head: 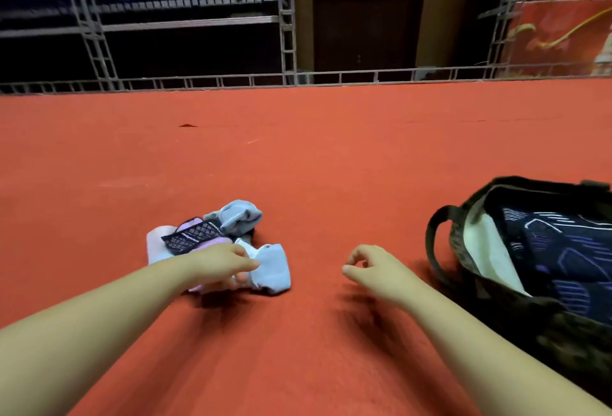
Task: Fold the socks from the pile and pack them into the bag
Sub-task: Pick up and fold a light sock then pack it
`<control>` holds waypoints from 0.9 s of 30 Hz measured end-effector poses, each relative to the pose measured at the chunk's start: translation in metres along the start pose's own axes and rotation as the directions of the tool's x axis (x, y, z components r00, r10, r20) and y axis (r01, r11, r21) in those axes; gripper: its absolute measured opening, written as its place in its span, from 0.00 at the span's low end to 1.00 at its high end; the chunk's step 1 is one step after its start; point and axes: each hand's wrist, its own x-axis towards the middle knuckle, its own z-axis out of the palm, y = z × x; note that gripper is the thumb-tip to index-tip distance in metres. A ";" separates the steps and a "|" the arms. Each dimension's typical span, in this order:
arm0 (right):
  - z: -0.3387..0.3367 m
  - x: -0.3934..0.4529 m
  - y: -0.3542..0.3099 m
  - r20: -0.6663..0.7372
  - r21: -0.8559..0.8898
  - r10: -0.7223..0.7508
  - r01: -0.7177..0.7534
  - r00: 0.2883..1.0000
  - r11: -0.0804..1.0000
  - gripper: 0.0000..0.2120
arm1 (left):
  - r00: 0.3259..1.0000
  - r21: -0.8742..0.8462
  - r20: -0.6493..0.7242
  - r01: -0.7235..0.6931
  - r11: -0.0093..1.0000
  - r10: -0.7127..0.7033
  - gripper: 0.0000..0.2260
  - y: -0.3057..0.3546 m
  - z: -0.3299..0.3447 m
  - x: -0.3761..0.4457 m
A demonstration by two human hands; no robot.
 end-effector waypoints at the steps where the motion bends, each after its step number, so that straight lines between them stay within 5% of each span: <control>1: 0.009 0.004 0.002 0.012 0.013 0.008 -0.009 1.000 1.000 0.06 | 1.000 -0.038 -0.002 0.014 0.999 -0.014 0.14 -0.008 -0.002 0.004; 6: 0.040 0.016 0.008 0.047 0.144 0.064 -0.070 0.997 0.987 0.05 | 0.992 -0.196 -0.112 0.036 0.980 -0.058 0.11 -0.011 0.004 0.015; 12: 0.050 0.020 0.013 -0.051 0.189 0.028 -0.018 0.998 0.982 0.03 | 0.997 -0.522 -0.070 -0.009 0.853 -0.032 0.09 0.012 0.037 0.023; 15: 0.042 0.017 0.014 -0.148 0.225 -0.007 0.041 0.989 0.973 0.06 | 0.979 -0.345 -0.157 -0.178 0.922 0.131 0.13 0.019 0.048 0.021; 19: 0.019 0.003 0.007 -0.254 0.361 -0.108 0.198 0.961 0.911 0.05 | 0.910 -0.368 -0.003 -0.387 0.845 0.416 0.11 0.050 0.072 -0.011; 23: 0.003 -0.017 0.004 -0.194 0.483 -0.099 0.183 0.976 0.856 0.16 | 0.799 -0.504 0.056 -0.495 0.708 0.598 0.13 0.072 0.088 -0.036; 27: 0.009 -0.042 0.014 -0.152 0.636 -0.091 0.168 0.984 0.753 0.33 | 0.810 -0.637 -0.086 -0.493 0.593 0.581 0.10 0.080 0.095 -0.046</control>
